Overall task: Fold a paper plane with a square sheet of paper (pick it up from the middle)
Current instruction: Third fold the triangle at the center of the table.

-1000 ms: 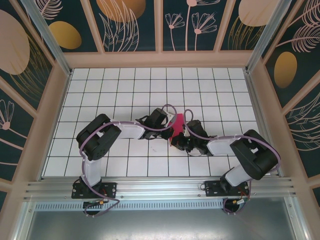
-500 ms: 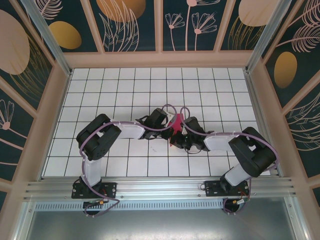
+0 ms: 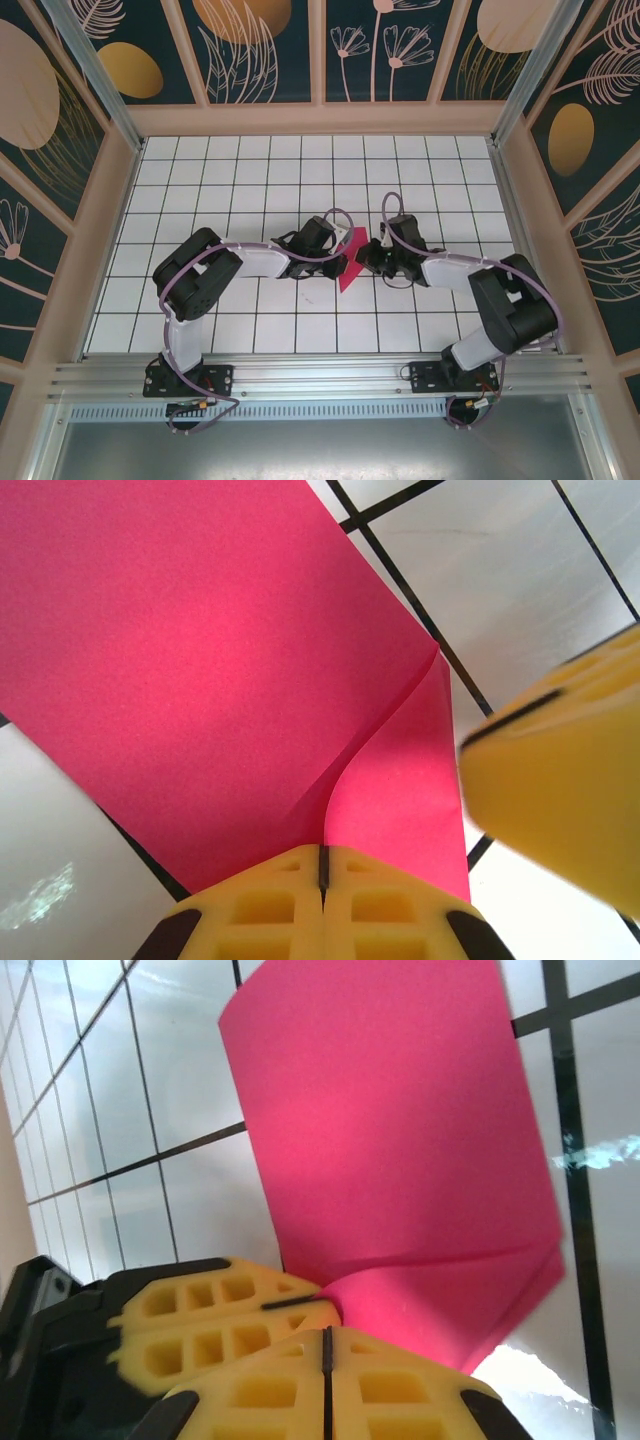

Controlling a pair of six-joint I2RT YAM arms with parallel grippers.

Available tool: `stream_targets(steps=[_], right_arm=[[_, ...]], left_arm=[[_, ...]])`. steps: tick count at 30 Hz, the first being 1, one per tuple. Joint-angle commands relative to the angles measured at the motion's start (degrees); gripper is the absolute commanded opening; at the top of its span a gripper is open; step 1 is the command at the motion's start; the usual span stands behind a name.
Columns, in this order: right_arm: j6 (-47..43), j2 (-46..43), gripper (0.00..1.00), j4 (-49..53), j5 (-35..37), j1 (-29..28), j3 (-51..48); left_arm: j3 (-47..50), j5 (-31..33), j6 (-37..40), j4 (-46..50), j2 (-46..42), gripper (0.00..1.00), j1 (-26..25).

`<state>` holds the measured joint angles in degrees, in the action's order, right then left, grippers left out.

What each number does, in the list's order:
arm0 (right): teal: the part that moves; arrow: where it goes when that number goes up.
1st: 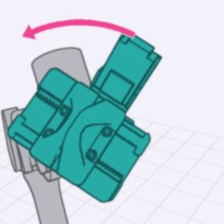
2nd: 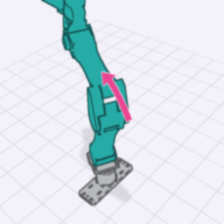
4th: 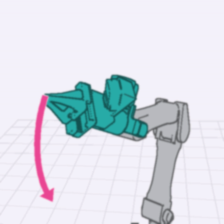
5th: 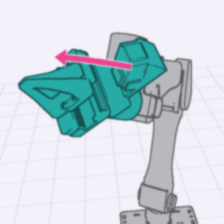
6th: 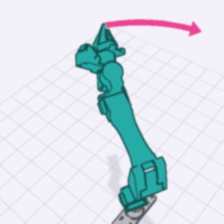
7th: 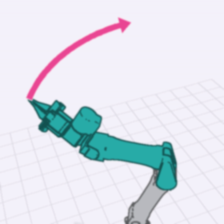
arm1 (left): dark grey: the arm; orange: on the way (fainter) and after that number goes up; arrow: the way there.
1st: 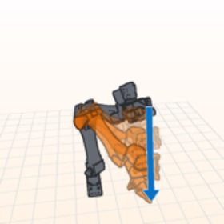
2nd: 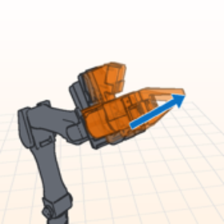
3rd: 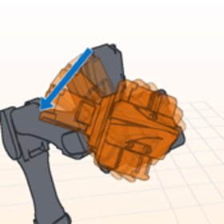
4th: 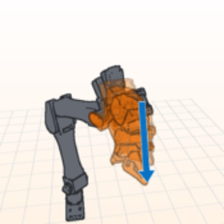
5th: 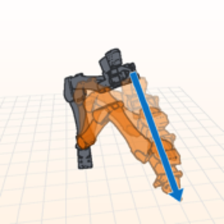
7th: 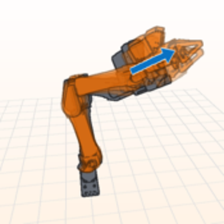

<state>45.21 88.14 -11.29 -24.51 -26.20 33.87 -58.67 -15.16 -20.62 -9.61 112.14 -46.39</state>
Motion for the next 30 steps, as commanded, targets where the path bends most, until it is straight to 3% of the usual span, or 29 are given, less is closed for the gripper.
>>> stream_targets(steps=[1, 6, 13, 20, 25, 30], right_arm=[[-1.79, 4.55, 0.08, 0.41, 0.04, 0.23, 1.41], [-2.64, 6.45, 0.08, 2.00, 1.12, 0.21, 2.04], [-3.81, 0.86, 0.10, 1.84, -0.81, 2.67, 3.66], [-4.73, 6.08, 0.10, -0.98, -3.35, 5.03, 3.32], [-5.22, 9.36, 0.10, -0.19, -1.07, 5.61, 2.78], [-6.38, 5.74, 0.10, 1.90, -2.26, 6.01, 4.25]], left_arm=[[0.45, 0.49, -0.45, 4.24, 1.94, 0.01, 0.18], [0.49, 0.57, -0.43, 4.43, 1.79, 0.01, 0.16], [0.65, 0.82, -0.17, 4.86, 1.59, 0.01, 0.21], [0.58, 0.96, -0.26, 5.02, 1.51, 0.01, 0.19], [0.44, 0.99, -0.19, 5.12, 1.35, 0.01, 0.17], [0.40, 1.18, -0.12, 5.64, 1.11, 0.01, 0.16]])
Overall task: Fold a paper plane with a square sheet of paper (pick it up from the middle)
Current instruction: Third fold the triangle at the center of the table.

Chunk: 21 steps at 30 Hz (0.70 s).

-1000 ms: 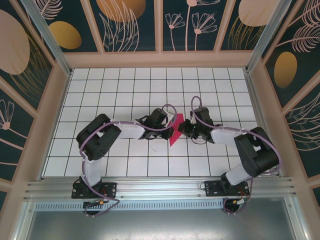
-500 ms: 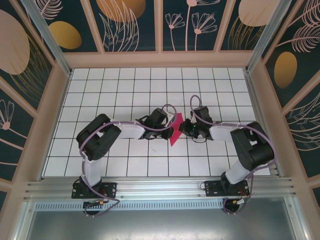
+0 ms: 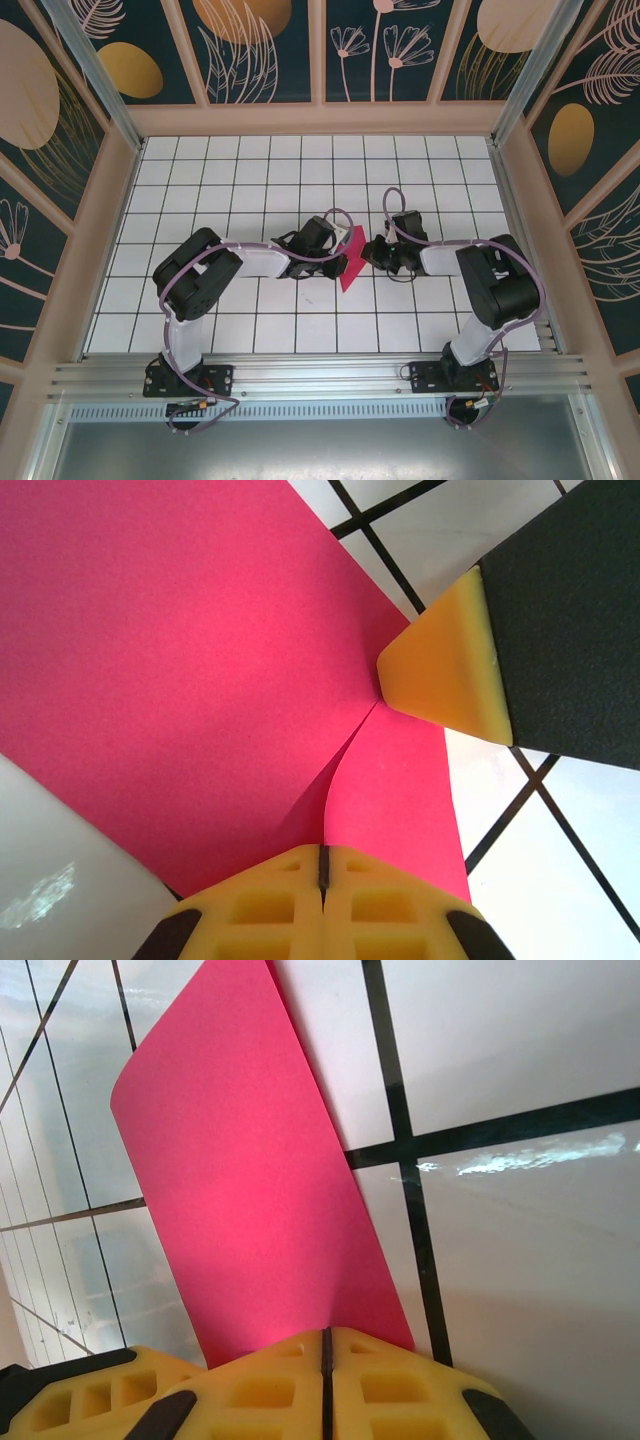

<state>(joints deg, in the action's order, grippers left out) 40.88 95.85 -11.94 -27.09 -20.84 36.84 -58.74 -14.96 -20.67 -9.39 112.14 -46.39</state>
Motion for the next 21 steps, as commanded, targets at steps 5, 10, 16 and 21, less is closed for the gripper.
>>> stream_targets(steps=[5, 10, 16, 21], right_arm=[[-3.25, -2.99, 0.11, 2.86, -0.64, 1.28, 2.96], [-3.36, 2.46, 0.10, 2.26, 0.41, 1.70, 2.41], [-3.87, 4.57, 0.09, 2.55, 2.34, 1.76, 1.31], [-4.93, 4.12, 0.09, 3.58, 2.09, 1.72, 2.17]], left_arm=[[0.60, 1.14, -0.34, 5.43, 0.80, 0.02, 0.16], [0.23, 1.42, -0.99, 5.42, 0.29, 0.03, 0.23], [0.13, 4.21, -3.29, 5.14, -2.69, 0.16, 0.20], [-1.75, 13.08, -6.32, 9.60, -7.03, 0.36, 0.29]])
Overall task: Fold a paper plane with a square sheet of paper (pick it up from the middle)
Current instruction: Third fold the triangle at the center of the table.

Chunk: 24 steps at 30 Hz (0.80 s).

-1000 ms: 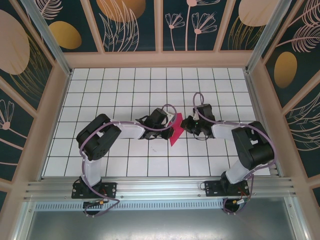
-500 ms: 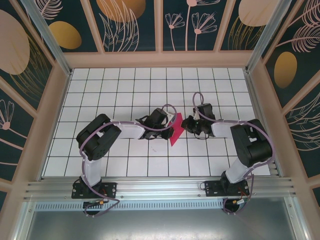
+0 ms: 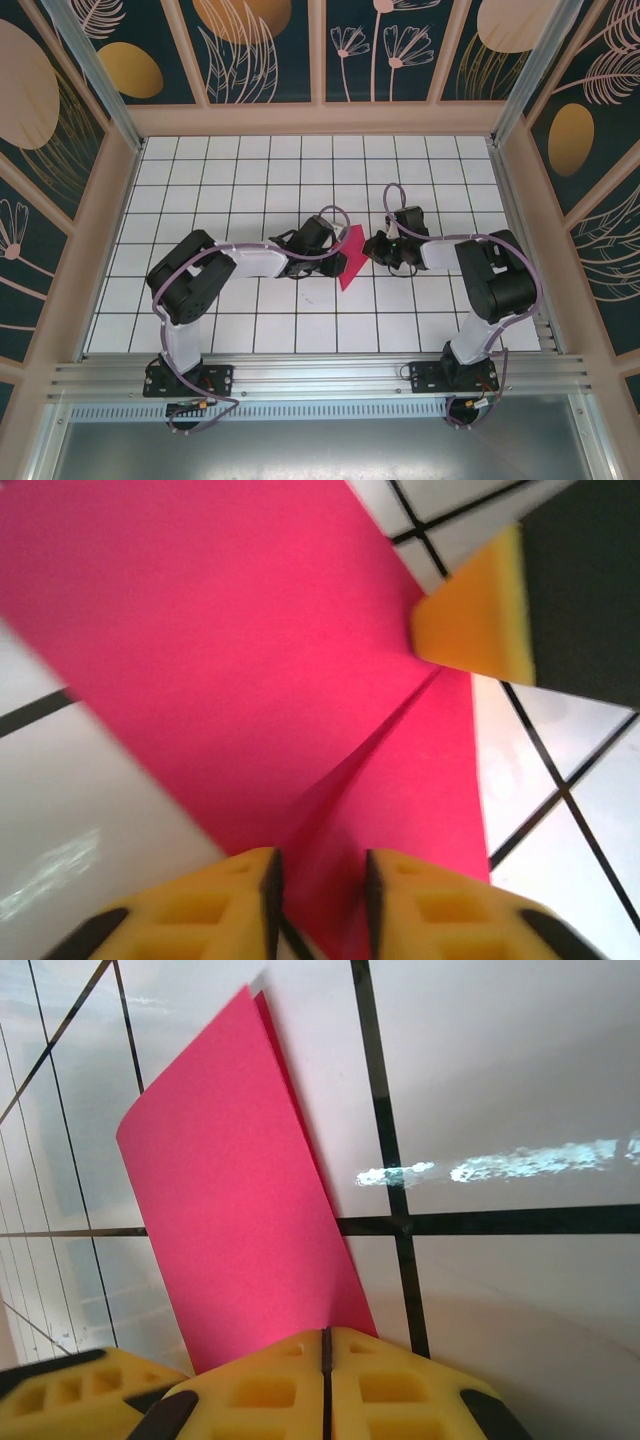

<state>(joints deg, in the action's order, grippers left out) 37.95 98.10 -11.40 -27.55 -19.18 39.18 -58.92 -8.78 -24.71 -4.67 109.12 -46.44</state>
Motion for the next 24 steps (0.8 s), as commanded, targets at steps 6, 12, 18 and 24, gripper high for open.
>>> stream_targets(steps=[6, 12, 18, 24], right_arm=[[-2.31, 1.21, 0.09, 3.26, 0.69, 0.05, 1.30], [-2.54, 0.12, 0.10, 4.36, 0.46, 0.05, 2.76], [-2.41, -0.41, 0.10, 4.64, 0.22, 0.02, 3.27], [-2.55, -3.69, 0.13, 5.90, -0.94, 0.08, 4.85]], left_arm=[[-3.52, 7.23, -3.87, 6.89, -8.17, 0.32, 0.67], [-3.40, -7.69, -4.57, 2.04, -6.53, 0.12, 0.65], [-3.27, -10.69, -6.74, -0.76, -2.28, 0.07, 0.66], [-2.81, -6.74, -7.02, 0.49, 1.73, 0.02, 0.64]])
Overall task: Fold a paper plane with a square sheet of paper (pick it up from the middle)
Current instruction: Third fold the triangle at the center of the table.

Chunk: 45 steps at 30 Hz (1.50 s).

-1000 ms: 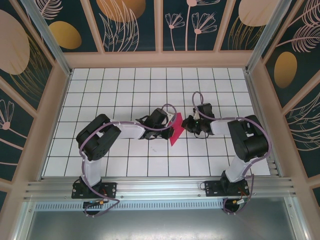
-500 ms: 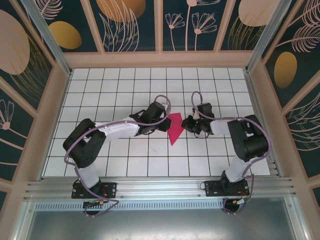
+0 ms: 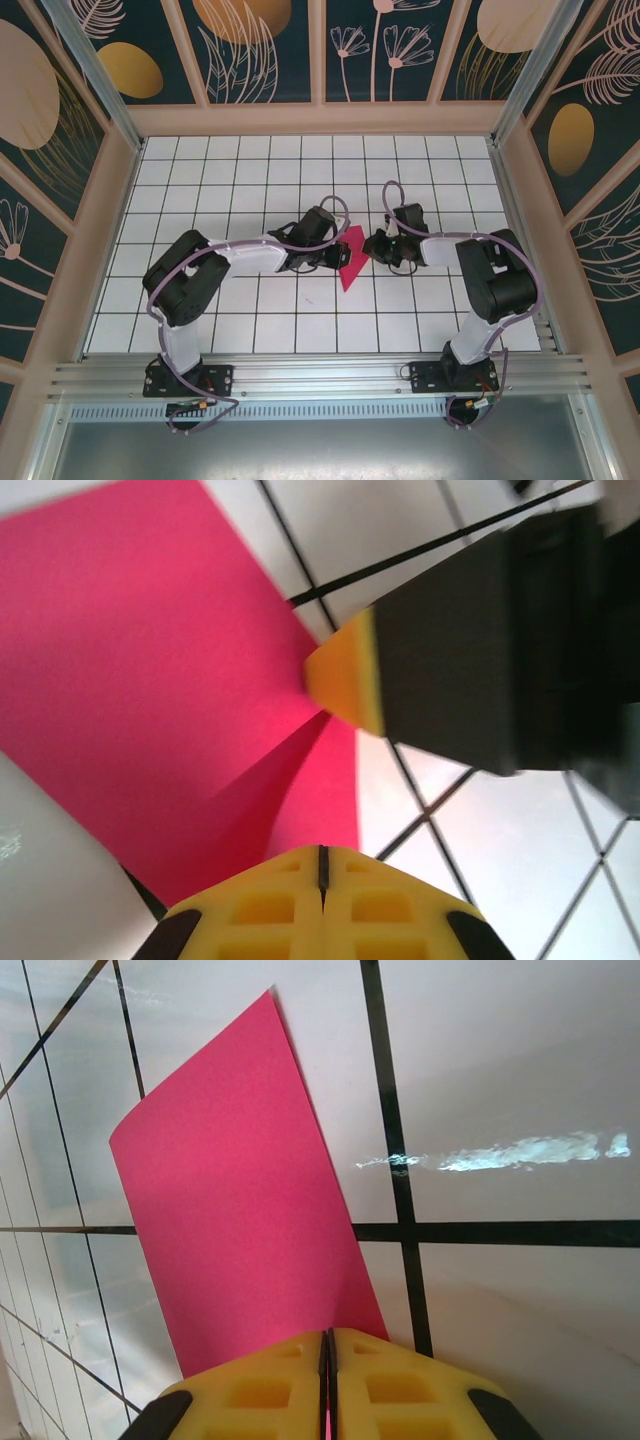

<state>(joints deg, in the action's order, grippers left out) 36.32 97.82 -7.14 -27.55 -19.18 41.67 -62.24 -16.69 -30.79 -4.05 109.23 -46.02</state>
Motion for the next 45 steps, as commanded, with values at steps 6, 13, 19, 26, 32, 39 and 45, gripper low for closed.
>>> stream_targets(steps=[6, 13, 19, 26, 32, 39, 45], right_arm=[[-2.33, -7.50, 0.20, 5.85, 2.24, 0.14, 3.03], [-2.84, -6.75, 0.35, 7.14, 3.20, 0.28, 1.76], [-2.61, -3.95, 0.37, 5.65, 0.70, 0.25, 1.22], [-2.52, -1.89, 0.37, 5.01, -0.58, 0.19, 1.65], [-2.39, -1.14, 0.37, 4.19, -1.97, -0.02, 1.66], [-2.46, -2.78, 0.37, 5.57, 1.38, 0.17, 1.44], [-2.57, -3.66, 0.38, 6.22, 2.78, 0.17, 1.18]], left_arm=[[1.99, 4.58, 0.01, 0.36, 1.60, 0.02, 0.29], [2.45, 4.90, 1.77, 1.06, 2.73, 0.01, 0.27], [3.00, 5.22, 2.81, 1.43, 3.75, 0.01, 0.29], [3.44, 5.00, 3.10, 1.42, 4.14, 0.01, 0.24], [3.59, 4.82, 2.92, 1.24, 3.97, 0.00, 0.26], [3.53, 4.65, 3.06, 1.29, 3.78, 0.00, 0.23], [3.69, 4.71, 3.19, 1.34, 3.77, 0.00, 0.26]])
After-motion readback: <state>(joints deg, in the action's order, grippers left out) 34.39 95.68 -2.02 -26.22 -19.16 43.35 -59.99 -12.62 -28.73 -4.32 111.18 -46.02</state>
